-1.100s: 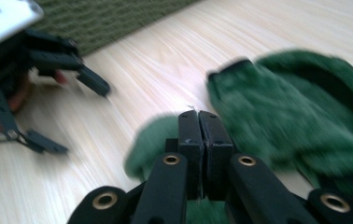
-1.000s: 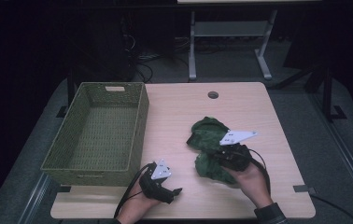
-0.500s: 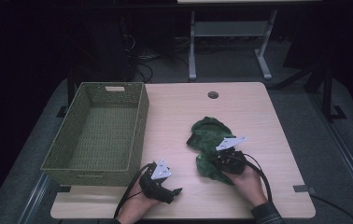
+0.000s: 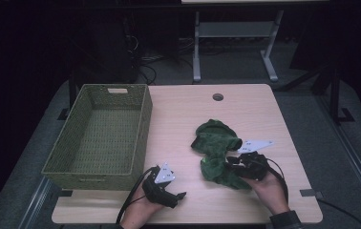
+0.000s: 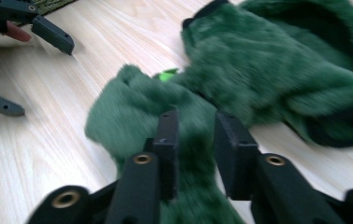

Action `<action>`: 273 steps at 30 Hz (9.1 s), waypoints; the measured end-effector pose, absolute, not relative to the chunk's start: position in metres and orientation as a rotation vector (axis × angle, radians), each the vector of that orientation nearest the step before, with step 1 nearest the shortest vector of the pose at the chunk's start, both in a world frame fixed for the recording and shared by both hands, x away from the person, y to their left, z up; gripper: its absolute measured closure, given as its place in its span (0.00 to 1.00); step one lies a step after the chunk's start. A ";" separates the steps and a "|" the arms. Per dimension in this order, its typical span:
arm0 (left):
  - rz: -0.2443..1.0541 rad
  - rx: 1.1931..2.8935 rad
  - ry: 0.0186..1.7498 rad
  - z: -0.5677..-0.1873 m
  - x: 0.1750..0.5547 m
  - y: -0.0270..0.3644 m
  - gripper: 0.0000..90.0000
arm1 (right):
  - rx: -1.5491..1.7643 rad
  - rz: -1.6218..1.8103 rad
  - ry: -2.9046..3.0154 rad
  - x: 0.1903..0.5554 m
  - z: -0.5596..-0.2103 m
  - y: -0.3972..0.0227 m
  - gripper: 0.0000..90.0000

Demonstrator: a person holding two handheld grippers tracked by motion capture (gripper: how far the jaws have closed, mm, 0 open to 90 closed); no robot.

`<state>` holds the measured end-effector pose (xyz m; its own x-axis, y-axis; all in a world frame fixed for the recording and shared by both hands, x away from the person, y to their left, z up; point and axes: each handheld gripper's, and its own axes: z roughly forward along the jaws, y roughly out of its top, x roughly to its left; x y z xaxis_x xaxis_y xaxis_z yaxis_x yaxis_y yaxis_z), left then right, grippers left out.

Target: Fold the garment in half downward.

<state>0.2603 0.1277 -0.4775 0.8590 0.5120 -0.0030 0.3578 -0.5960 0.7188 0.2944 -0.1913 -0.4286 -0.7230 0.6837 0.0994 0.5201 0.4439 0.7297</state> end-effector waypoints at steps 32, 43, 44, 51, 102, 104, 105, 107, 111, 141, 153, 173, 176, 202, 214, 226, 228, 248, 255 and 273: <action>0.259 2.270 0.624 -0.478 0.261 0.128 0.14 | 1.246 1.129 2.530 0.236 -0.467 -0.273 0.82; 0.259 2.270 0.624 -0.478 0.261 0.128 0.14 | 1.190 1.163 2.502 0.236 -0.458 -0.273 0.97; 0.259 2.270 0.624 -0.478 0.261 0.128 0.14 | 1.191 1.174 2.496 0.235 -0.455 -0.273 0.97; 0.258 2.272 0.620 -0.478 0.261 0.128 0.14 | 1.109 1.230 2.477 0.239 -0.437 -0.267 0.98; 0.258 2.270 0.621 -0.478 0.261 0.127 0.14 | 0.987 1.159 2.626 0.330 -0.448 -0.160 1.00; 0.258 2.270 0.621 -0.478 0.261 0.127 0.14 | 1.009 1.157 2.644 0.331 -0.452 -0.160 1.00; 0.258 2.270 0.621 -0.478 0.261 0.127 0.14 | 1.016 1.152 2.648 0.331 -0.452 -0.160 1.00; 0.258 2.270 0.621 -0.478 0.261 0.127 0.14 | 1.009 1.123 2.657 0.331 -0.453 -0.159 1.00; 0.260 2.269 0.625 -0.478 0.261 0.127 0.14 | 1.029 1.086 2.661 0.330 -0.457 -0.154 1.00; 0.256 2.250 0.619 -0.440 0.302 0.110 0.18 | 1.050 1.226 2.487 0.332 -0.411 -0.203 0.72; 0.294 2.209 0.619 -0.419 0.339 0.092 0.38 | 1.086 1.245 2.446 0.355 -0.407 -0.217 0.69; 0.282 2.204 0.689 -0.424 0.436 0.062 0.56 | 1.210 1.157 2.403 0.422 -0.418 -0.224 0.71; 0.264 2.218 0.693 -0.430 0.446 0.058 0.58 | 1.221 1.148 2.409 0.431 -0.424 -0.224 0.71; 0.164 2.296 0.692 -0.467 0.480 0.046 0.94 | 1.272 1.070 2.521 0.452 -0.463 -0.219 0.96; 0.175 2.201 0.675 -0.438 0.467 0.048 0.97 | 1.282 1.151 2.484 0.442 -0.440 -0.219 0.98; 0.205 2.139 0.607 -0.403 0.438 0.050 0.96 | 1.192 1.238 2.424 0.414 -0.403 -0.229 0.98; 0.200 2.144 0.597 -0.399 0.432 0.051 0.96 | 1.172 1.250 2.416 0.409 -0.397 -0.229 0.98; 0.171 2.133 0.486 -0.391 0.374 0.065 0.96 | 1.032 1.330 2.420 0.350 -0.394 -0.227 0.98; 0.163 2.118 0.454 -0.395 0.355 0.072 0.96 | 0.993 1.337 2.427 0.324 -0.397 -0.223 0.98; 0.102 2.239 0.388 -0.432 0.312 0.084 0.96 | 0.919 1.330 2.569 0.273 -0.429 -0.211 0.97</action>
<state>0.3116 0.0840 -0.4318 0.9488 0.3105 -0.0573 0.2423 -0.5996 0.7627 0.2732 -0.2113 -0.4294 -0.8114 0.5576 0.1752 0.4649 0.4341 0.7716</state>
